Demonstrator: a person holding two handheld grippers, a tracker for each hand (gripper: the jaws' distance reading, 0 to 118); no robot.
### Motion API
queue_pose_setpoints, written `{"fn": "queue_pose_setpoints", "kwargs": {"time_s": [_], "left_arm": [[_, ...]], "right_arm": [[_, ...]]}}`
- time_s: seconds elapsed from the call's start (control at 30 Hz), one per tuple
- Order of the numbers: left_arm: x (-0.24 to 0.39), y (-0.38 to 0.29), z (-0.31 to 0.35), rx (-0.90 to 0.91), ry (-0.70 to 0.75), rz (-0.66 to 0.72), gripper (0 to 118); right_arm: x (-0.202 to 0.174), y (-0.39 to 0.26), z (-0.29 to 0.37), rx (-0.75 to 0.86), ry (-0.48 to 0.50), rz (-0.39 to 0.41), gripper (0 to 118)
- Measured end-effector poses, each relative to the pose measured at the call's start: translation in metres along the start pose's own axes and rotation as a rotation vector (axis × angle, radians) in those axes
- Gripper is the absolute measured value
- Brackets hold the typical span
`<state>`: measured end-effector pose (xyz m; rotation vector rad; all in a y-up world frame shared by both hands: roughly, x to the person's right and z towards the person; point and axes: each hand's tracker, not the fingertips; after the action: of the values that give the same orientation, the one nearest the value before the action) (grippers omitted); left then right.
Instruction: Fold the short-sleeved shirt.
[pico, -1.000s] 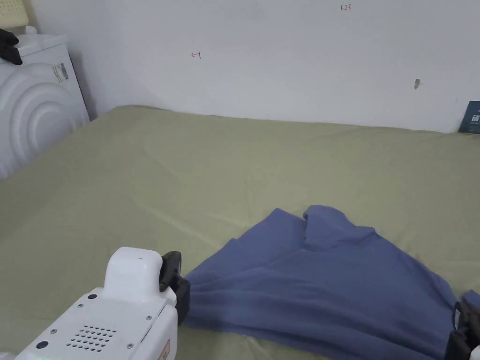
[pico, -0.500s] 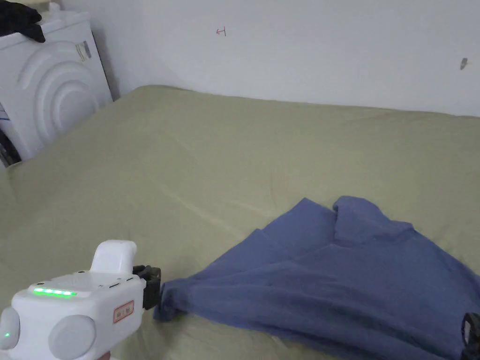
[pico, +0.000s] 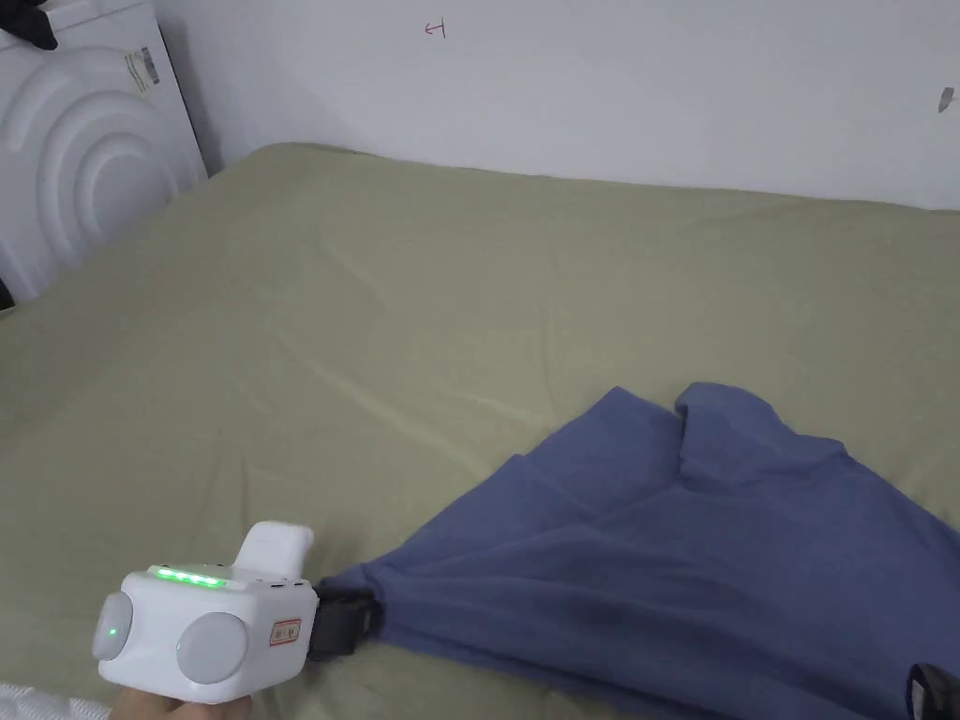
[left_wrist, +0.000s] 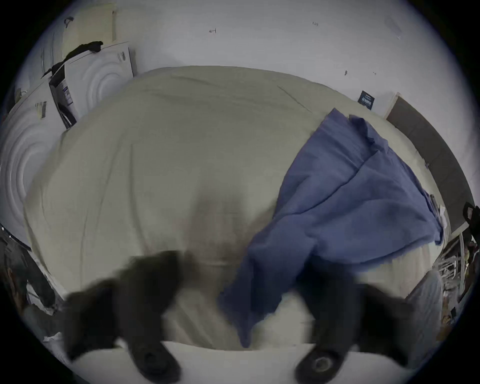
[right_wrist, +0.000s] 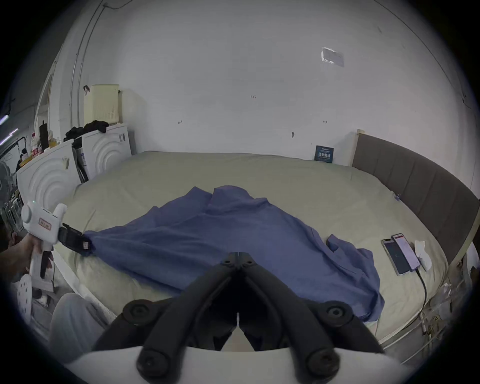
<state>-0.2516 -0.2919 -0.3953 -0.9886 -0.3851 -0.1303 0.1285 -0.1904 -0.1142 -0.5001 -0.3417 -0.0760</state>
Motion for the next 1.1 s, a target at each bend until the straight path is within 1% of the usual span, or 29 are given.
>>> {"fn": "queue_pose_setpoints", "kwargs": {"time_s": [0.03,0.07,0.1,0.13,0.23,0.3,0.33,0.37,0.5,0.53,0.63,0.67,0.73,0.77,0.8,0.83,0.87,0.9,0.93,1.0,1.1], "left_arm": [[0.008,0.000,0.010,0.016,0.019,-0.014,8],[0.016,0.000,0.022,0.036,0.001,-0.028,4],[0.019,0.000,0.025,0.023,-0.059,0.006,4],[0.024,0.000,0.026,0.029,-0.074,0.024,4],[0.031,0.002,0.027,0.046,0.007,-0.041,4],[0.031,0.001,0.026,0.038,-0.016,-0.019,4],[0.038,0.004,0.036,0.043,-0.012,-0.011,4],[0.039,0.004,0.037,0.046,-0.008,-0.009,4],[0.043,0.008,0.043,0.038,-0.013,0.001,4],[0.045,0.007,0.044,0.036,-0.013,-0.001,4],[0.044,0.011,0.044,0.028,-0.015,0.008,4],[0.046,0.011,0.045,0.030,-0.014,0.014,4],[0.046,0.017,0.045,0.021,-0.014,0.017,4],[0.047,0.017,0.045,0.022,-0.014,0.017,4],[0.049,0.018,0.046,0.021,-0.013,0.016,4],[0.051,0.020,0.047,0.018,-0.010,0.015,4],[0.034,0.018,0.036,0.015,-0.015,0.019,4],[0.033,0.018,0.035,0.013,-0.015,0.018,4],[0.033,0.019,0.035,0.013,-0.012,0.018,4],[0.034,0.021,0.033,0.010,-0.013,0.018,4],[0.036,0.022,0.031,0.005,-0.005,0.007,4]], "right_arm": [[0.002,-0.001,-0.002,-0.006,0.001,-0.001,1],[0.005,-0.001,-0.006,-0.010,0.006,-0.004,1],[0.011,-0.003,-0.013,-0.012,0.020,-0.016,1],[0.017,-0.004,-0.019,-0.035,0.000,-0.026,1],[0.036,-0.002,-0.041,-0.092,0.000,-0.051,1],[0.047,0.004,-0.058,-0.121,0.003,-0.023,1],[0.052,0.009,-0.068,-0.121,-0.002,-0.009,1],[0.058,0.014,-0.079,-0.122,-0.005,-0.008,1],[0.089,0.048,-0.143,-0.191,0.032,-0.049,1],[0.096,0.057,-0.160,-0.183,0.036,-0.051,1],[0.111,0.085,-0.219,-0.244,0.059,-0.005,1],[0.116,0.092,-0.238,-0.255,0.083,0.002,1],[0.123,0.106,-0.276,-0.317,0.100,0.017,1],[0.126,0.110,-0.289,-0.336,0.131,0.018,1],[0.127,0.115,-0.301,-0.338,0.127,0.024,1],[0.128,0.118,-0.314,-0.366,0.140,0.041,15],[0.128,0.121,-0.324,-0.403,0.170,0.055,48],[0.128,0.122,-0.335,-0.431,0.176,0.067,82],[0.127,0.121,-0.343,-0.462,0.189,0.086,102],[0.126,0.119,-0.356,-0.540,0.224,0.117,102],[0.120,0.112,-0.366,-0.584,0.205,0.195,102]]}}
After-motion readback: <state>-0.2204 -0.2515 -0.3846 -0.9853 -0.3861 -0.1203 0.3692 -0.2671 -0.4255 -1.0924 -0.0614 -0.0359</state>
